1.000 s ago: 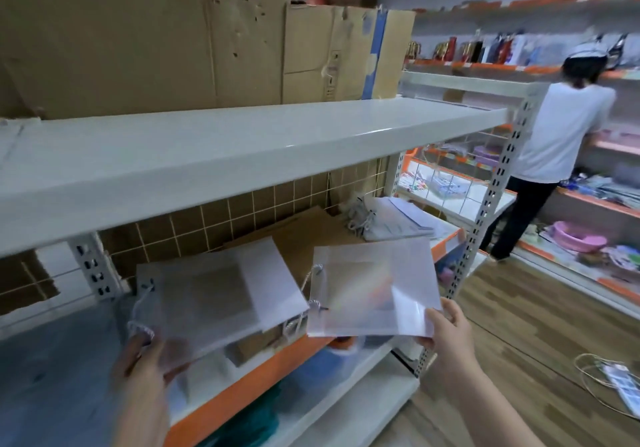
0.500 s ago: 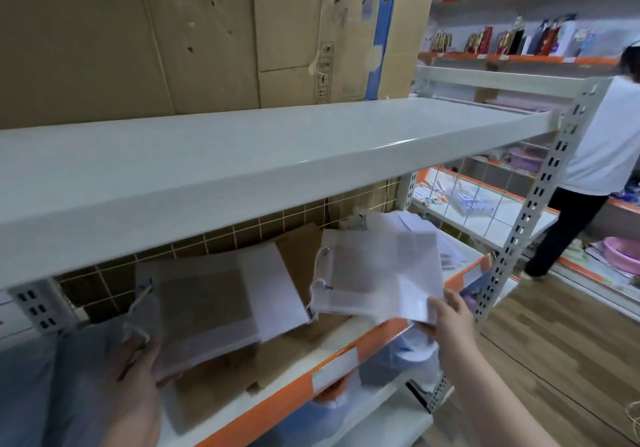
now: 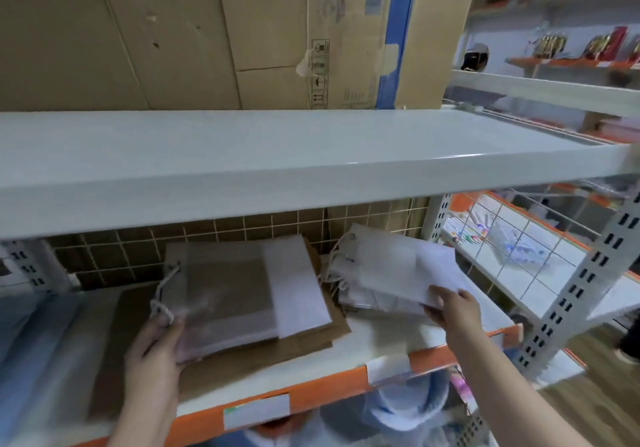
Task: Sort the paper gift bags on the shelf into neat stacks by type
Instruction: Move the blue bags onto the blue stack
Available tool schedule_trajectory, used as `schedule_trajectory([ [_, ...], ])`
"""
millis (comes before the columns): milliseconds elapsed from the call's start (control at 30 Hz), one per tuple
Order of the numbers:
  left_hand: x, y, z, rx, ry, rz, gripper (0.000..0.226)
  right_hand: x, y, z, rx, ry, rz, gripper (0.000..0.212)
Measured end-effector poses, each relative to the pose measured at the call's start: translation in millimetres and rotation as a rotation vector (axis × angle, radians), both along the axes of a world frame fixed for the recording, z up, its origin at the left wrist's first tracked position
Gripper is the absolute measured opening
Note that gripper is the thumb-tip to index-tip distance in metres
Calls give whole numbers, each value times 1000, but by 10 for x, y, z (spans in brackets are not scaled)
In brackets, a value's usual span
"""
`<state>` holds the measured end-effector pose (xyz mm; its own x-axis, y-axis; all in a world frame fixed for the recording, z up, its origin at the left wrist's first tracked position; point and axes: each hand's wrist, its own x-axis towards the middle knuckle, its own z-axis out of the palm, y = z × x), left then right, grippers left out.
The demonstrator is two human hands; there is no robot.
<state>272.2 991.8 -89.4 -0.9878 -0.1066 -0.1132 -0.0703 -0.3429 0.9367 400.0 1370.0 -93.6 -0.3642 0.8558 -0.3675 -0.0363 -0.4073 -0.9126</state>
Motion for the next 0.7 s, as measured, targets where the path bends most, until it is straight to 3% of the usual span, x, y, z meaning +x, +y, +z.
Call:
schedule_trajectory([
  [67,128,157,26,28,-19,37,22,-63,152,-31,138,-164,72,76],
  [133,224,312,29,37,-32,25,21,-81,267,-61,511,-513,210,76],
  [233,336,582,52,0,-31,-15,19,-34,389,-194,976,-1005,467,49],
  [300,376,780,101,-36,-7,-50,20,4,442,-266,1058,-1092,616,36],
  [500,368,1533,261,-135,74,-208,23,105,661,-387,1056,-858,694,34],
  [567,294,1801,287,-153,74,-255,30,162,750,-423,908,-655,691,34],
  [700,171,2301,185,-347,149,-388,21,254,807,-383,611,-378,611,27],
])
